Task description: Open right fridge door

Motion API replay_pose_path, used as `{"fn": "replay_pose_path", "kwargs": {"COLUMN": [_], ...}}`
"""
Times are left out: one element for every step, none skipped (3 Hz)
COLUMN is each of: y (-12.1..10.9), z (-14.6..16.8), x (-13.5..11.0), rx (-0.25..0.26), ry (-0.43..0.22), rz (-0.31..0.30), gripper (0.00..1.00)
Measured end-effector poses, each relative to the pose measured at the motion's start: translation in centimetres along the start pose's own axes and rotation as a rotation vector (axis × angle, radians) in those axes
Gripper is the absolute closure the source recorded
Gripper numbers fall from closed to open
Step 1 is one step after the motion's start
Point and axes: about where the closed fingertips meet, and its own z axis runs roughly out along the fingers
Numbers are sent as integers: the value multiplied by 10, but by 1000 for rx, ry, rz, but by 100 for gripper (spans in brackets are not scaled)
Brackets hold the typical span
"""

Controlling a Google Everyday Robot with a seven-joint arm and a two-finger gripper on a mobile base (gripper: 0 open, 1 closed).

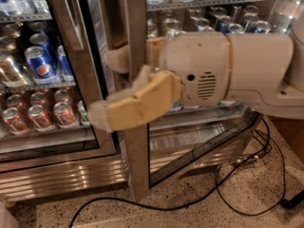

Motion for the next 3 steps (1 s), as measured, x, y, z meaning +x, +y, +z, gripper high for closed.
{"fn": "replay_pose_path", "kwargs": {"y": [1, 6, 6], "z": [0, -4, -4], "x": [4, 4, 6], "rx": [0, 10, 10], "ry": [0, 9, 9], "rz": [0, -3, -3], "gripper": [0, 0, 0]}}
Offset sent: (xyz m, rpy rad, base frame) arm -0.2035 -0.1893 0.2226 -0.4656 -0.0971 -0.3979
